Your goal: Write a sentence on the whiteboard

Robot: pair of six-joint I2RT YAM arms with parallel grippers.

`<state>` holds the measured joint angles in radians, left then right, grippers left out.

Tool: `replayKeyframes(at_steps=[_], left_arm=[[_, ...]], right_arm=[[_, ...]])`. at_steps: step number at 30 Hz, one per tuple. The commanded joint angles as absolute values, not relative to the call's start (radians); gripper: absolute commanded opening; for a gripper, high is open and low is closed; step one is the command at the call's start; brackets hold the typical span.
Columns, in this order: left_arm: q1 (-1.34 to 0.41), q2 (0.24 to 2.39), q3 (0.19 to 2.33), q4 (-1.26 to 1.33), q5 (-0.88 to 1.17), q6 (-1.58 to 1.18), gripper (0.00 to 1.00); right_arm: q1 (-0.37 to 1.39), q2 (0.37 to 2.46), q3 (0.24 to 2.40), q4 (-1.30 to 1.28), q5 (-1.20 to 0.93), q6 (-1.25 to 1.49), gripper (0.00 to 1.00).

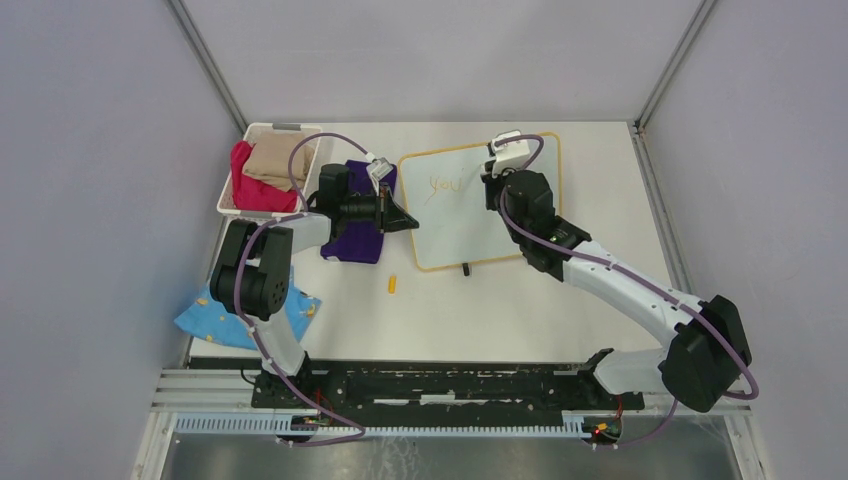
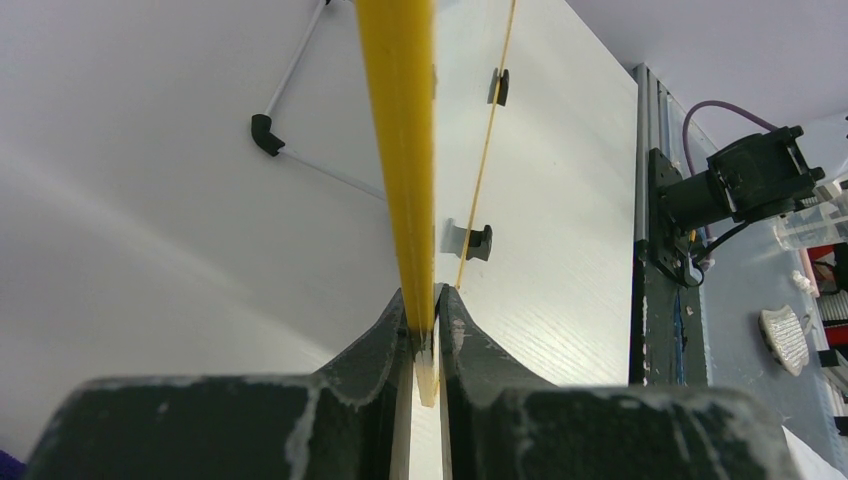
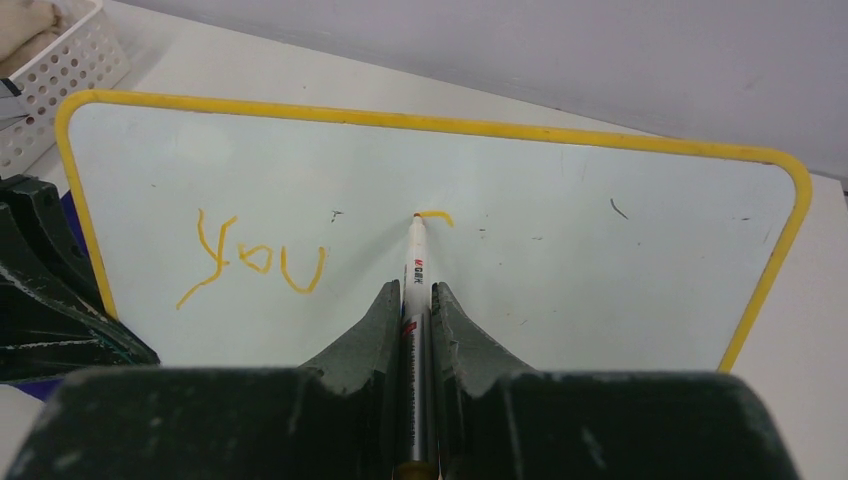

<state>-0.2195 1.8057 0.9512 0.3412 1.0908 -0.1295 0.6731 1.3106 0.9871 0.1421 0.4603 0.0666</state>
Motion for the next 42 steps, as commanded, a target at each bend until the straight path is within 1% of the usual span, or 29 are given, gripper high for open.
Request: replayKeyframes(at_steps=[1, 13, 24, 30, 42], left_arm=[[-0.219, 1.796, 0.954, 0.295, 0.992, -0.039, 0.02], [-0.219, 1.795, 0.954, 0.291, 0.982, -0.034, 0.02], [-0.221, 1.789, 0.951, 0.291, 0.974, -0.032, 0.02], [-0.221, 1.787, 0.949, 0.291, 0.967, -0.029, 0.02], [-0.224, 1.784, 0.947, 0.29, 0.959, -0.026, 0.02]], right_arm=[[0.668, 1.309, 0.985, 0.141, 0.414, 0.082, 0.0], [0.668, 1.257, 0.89, 0.095, 0.389, 0.08, 0.0], [0.656, 1.209, 0.874, 0.054, 0.481, 0.078, 0.0], [0.652, 1.138, 0.841, 0.116, 0.479, 0.075, 0.0], [0.637, 1.171, 0.916, 0.135, 0.48, 0.073, 0.0]])
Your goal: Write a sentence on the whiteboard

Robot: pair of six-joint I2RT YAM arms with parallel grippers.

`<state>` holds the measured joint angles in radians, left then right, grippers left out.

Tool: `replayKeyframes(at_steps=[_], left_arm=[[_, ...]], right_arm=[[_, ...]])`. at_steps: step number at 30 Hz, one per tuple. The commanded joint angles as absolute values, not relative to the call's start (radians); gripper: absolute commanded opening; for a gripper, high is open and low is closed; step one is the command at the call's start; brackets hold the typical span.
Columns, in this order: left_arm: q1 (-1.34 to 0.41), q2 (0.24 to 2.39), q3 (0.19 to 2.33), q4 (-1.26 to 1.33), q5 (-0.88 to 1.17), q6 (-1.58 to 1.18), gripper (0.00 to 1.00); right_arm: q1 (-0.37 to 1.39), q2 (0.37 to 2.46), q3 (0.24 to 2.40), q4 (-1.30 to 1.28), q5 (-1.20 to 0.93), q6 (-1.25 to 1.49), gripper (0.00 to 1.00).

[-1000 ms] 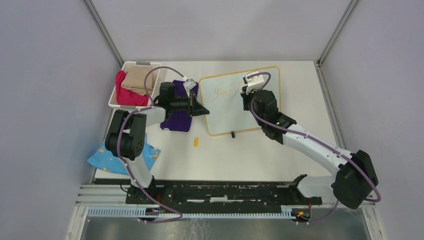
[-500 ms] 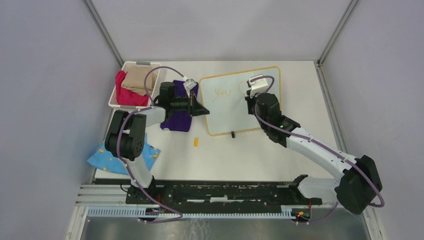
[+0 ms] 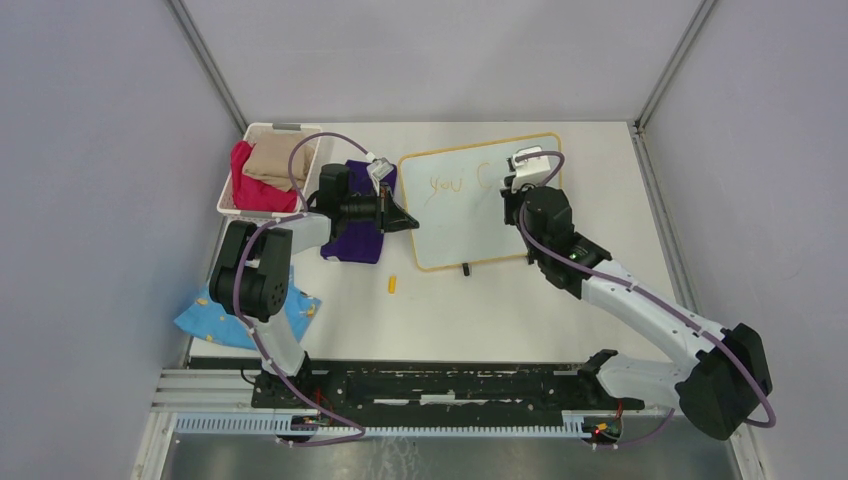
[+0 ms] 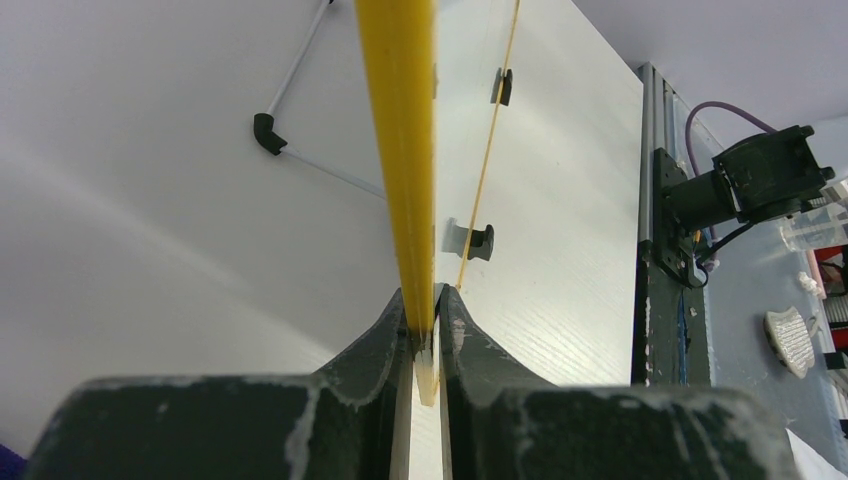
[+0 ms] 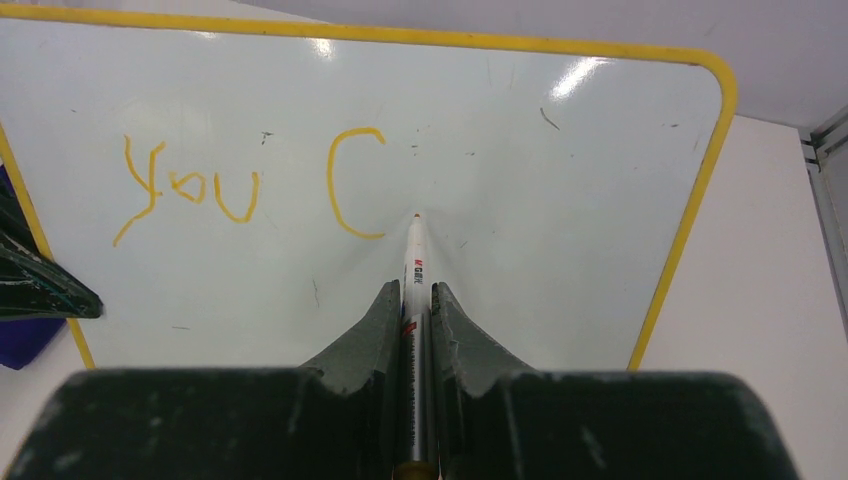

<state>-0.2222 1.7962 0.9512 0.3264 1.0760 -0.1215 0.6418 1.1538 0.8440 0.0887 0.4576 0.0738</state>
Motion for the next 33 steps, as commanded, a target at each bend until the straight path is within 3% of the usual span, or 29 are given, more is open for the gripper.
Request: replayKeyframes(at_steps=[1, 33], left_arm=[[-0.224, 1.784, 0.948, 0.288, 0.96, -0.024, 0.02], [-0.233, 1.779, 0.957, 0.254, 0.945, -0.006, 0.02]], right_arm=[[0.636, 1.178, 0.924, 0.136, 0.479, 0.072, 0.0], [0.628, 1.231, 0.915, 0.115, 0.385, 0.074, 0.0]])
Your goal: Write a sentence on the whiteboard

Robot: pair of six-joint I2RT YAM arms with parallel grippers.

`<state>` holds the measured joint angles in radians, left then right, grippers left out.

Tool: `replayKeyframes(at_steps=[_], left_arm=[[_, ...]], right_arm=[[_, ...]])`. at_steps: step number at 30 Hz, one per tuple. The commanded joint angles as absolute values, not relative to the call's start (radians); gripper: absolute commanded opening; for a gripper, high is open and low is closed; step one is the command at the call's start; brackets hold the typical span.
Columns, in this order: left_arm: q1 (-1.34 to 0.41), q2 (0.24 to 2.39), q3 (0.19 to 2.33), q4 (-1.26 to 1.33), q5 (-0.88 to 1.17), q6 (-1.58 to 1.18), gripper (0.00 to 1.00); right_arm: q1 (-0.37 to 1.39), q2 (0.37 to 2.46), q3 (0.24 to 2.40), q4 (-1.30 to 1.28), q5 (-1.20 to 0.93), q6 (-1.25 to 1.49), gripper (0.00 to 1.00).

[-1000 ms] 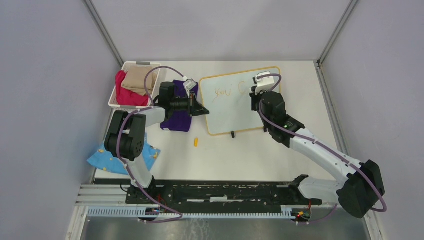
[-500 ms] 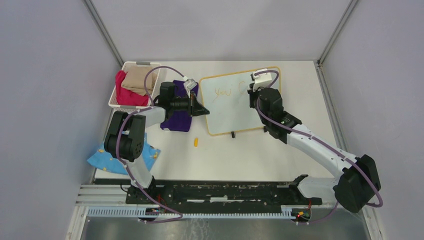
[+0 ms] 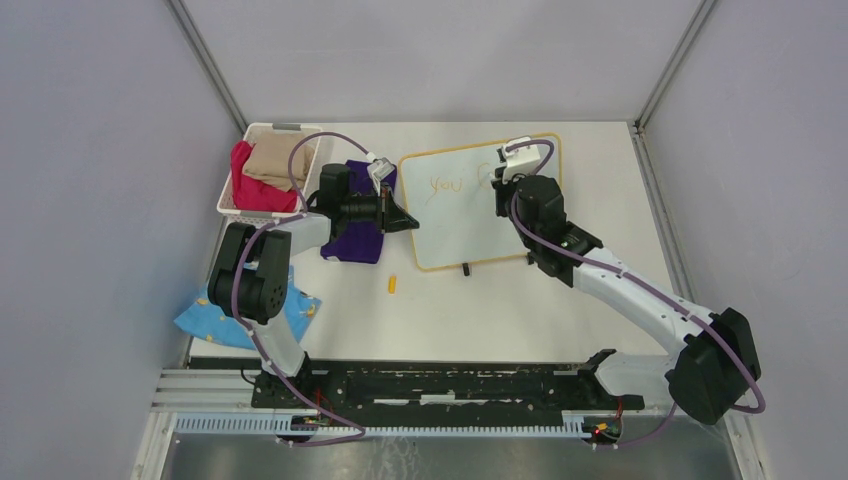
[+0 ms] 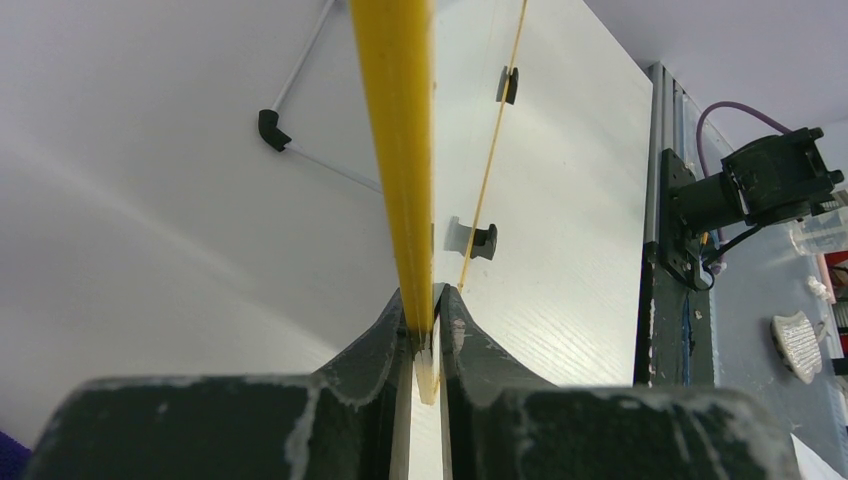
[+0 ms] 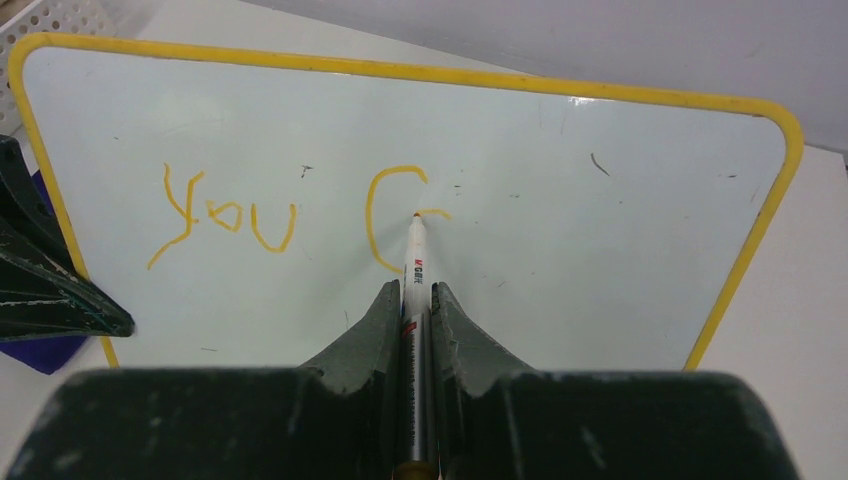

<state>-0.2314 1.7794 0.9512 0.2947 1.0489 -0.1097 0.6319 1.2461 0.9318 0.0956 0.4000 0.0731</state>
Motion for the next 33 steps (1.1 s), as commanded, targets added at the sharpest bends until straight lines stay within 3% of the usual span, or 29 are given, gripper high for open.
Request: replayKeyframes(at_steps=[1, 33], left_arm=[[-0.233, 1.779, 0.957, 0.253, 0.944, -0.006, 0.02], [-0.239, 1.777, 0.957, 0.24, 0.934, 0.024, 0.02]], right_arm=[[0.629, 1.227, 0.908, 0.114, 0.387, 0.075, 0.0], [0.616, 1.224, 0.975, 0.089, 0.451, 0.058, 0.0]])
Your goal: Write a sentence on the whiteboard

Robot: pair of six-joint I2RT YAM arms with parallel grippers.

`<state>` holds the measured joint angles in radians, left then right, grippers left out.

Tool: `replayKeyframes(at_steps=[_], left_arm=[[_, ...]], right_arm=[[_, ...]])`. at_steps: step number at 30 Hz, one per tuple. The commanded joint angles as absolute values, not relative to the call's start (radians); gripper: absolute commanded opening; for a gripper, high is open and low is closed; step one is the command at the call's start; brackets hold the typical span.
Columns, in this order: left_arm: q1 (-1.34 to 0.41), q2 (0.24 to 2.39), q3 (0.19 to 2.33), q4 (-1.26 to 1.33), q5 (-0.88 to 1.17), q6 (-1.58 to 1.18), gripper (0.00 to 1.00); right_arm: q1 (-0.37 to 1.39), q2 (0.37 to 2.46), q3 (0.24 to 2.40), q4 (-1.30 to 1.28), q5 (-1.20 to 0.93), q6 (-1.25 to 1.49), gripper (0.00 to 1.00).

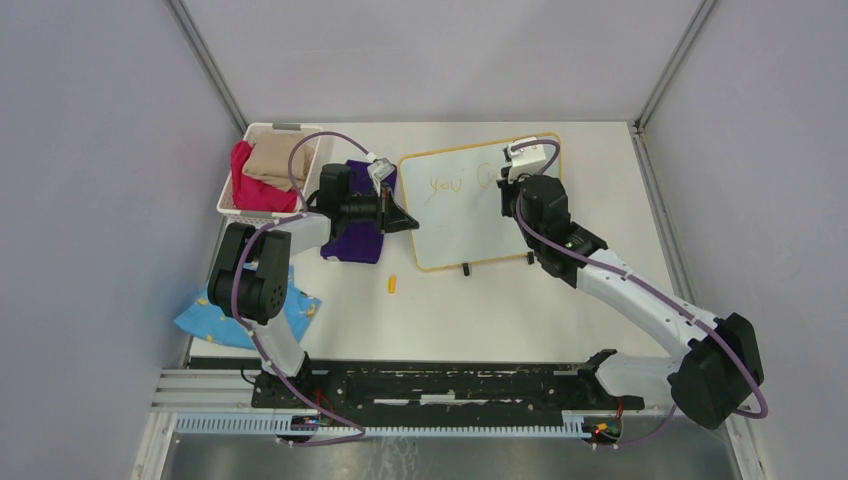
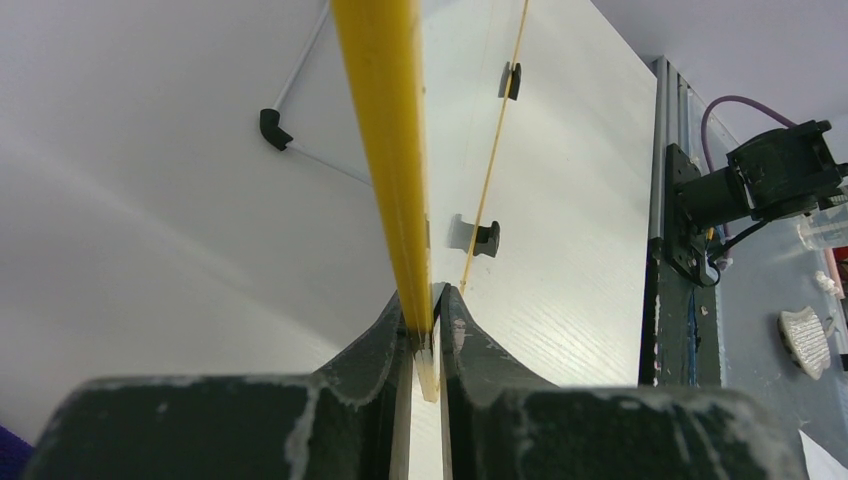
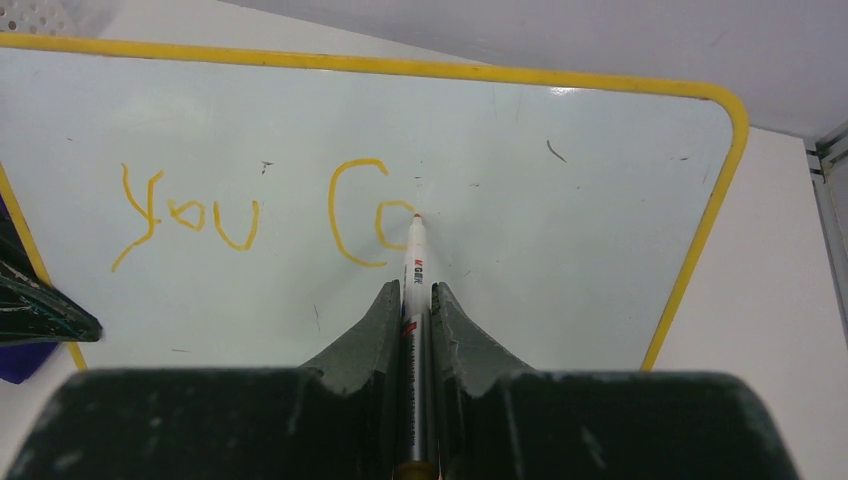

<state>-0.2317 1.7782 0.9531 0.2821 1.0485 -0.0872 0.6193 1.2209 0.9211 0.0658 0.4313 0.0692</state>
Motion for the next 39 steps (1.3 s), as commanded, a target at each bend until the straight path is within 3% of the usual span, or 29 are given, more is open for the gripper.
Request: replayKeyframes(at_steps=[1, 28, 39], left_arm=[[-0.239, 1.777, 0.957, 0.239, 0.934, 0.025, 0.02], [-0.242, 1.776, 0.957, 0.232, 0.924, 0.032, 0.02], [-0.245, 1.773, 0.959, 0.23, 0.923, 0.033, 0.02]], right_arm=[[0.617, 1.227, 0.978, 0.089, 0.451, 0.057, 0.0], [0.611, 1.168, 0.851, 0.09, 0.465, 0.069, 0.0], [0.606, 1.154, 0.917, 0.112, 0.467, 0.063, 0.0]])
